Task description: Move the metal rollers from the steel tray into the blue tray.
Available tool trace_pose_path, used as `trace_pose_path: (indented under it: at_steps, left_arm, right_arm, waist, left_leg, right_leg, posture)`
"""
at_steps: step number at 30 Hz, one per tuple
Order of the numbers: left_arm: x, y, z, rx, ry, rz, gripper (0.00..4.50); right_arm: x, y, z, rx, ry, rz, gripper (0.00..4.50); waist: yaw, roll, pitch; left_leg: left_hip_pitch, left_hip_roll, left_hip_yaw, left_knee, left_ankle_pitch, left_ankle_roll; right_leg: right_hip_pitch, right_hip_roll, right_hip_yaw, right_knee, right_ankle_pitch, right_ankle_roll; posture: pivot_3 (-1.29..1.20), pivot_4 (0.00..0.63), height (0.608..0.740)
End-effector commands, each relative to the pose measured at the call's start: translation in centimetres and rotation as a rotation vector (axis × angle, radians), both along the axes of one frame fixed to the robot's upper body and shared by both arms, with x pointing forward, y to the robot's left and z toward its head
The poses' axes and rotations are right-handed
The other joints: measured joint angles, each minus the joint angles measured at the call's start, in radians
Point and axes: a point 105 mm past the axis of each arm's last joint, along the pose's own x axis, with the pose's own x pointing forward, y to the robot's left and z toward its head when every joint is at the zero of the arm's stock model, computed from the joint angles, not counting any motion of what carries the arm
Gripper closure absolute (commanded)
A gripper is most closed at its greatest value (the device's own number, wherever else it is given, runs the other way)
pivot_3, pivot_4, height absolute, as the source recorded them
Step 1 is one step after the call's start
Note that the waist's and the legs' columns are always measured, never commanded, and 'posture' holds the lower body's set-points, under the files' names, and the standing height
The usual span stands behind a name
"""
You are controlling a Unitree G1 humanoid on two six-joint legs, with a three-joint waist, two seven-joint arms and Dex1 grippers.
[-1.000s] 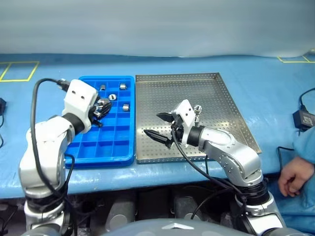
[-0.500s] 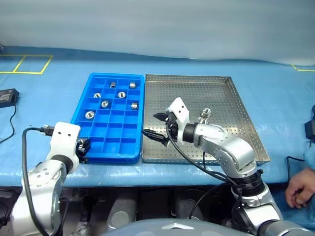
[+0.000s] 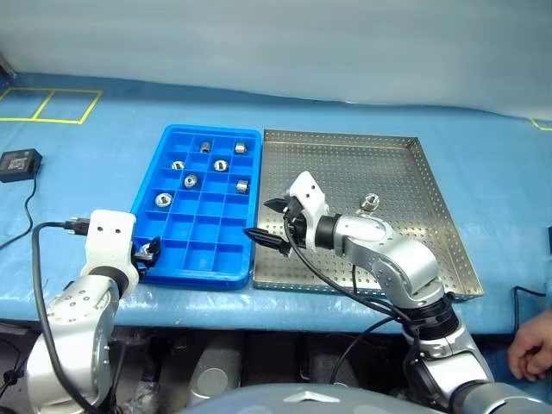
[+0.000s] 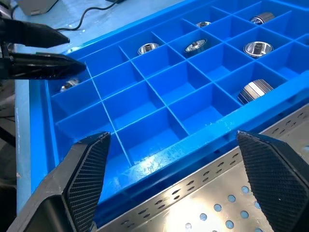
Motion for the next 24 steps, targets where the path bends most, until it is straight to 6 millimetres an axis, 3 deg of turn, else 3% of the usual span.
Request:
trace_pose_path:
  at_steps: [1, 5, 13, 17, 24]
  left_arm:
    - [1.0, -2.1, 3.0, -0.055, -0.179, -0.123, 0.49]
    - [2.2, -6.5, 4.7, -0.139, -0.275, -0.362, 0.49]
    - [6.8, -13.0, 4.5, -0.098, -0.254, -0.719, 0.49]
    - [9.5, -15.8, 3.4, -0.051, -0.194, -0.864, 0.49]
    - [12.4, -18.1, 0.1, 0.011, -0.066, -1.013, 0.49]
  right_arm:
    - [0.0, -0.3, 1.2, 0.000, -0.056, -0.015, 0.09]
    - [-0.2, -1.1, 1.3, -0.023, -0.082, -0.048, 0.09]
    - [0.1, -4.3, 1.4, -0.086, -0.124, -0.208, 0.09]
    - [-0.3, -5.6, 1.0, -0.124, -0.131, -0.268, 0.09]
    - [-1.2, -7.2, 0.6, -0.156, -0.131, -0.354, 0.09]
  waist:
    - [-0.001, 0.000, 0.000]
    - [-0.006, 0.000, 0.000]
    - [-0.046, 0.000, 0.000]
    - [-0.070, 0.000, 0.000]
    - [-0.140, 0.000, 0.000]
  left_leg:
    - [0.000, 0.000, 0.000, 0.000, 0.000, 0.000]
    - [0.000, 0.001, -0.001, 0.000, 0.001, -0.002]
    - [0.001, 0.000, 0.000, 0.001, 0.002, 0.000]
    - [0.000, 0.000, 0.000, 0.001, 0.002, 0.000]
    - [0.000, 0.000, 0.003, 0.000, 0.001, 0.002]
  right_leg:
    - [0.000, 0.000, -0.001, 0.000, 0.000, 0.000]
    - [0.001, 0.000, -0.002, 0.000, 0.000, -0.001]
    - [0.002, 0.001, -0.002, 0.000, 0.000, 0.000]
    - [0.002, 0.002, -0.002, 0.000, 0.000, 0.000]
    - [0.001, 0.002, 0.002, 0.000, 0.001, 0.001]
  posture:
    - [0.19, 0.150, 0.740]
    - [0.13, 0.150, 0.740]
    - [0.00, 0.150, 0.740]
    - [-0.08, 0.150, 0.740]
    - [-0.22, 0.150, 0.740]
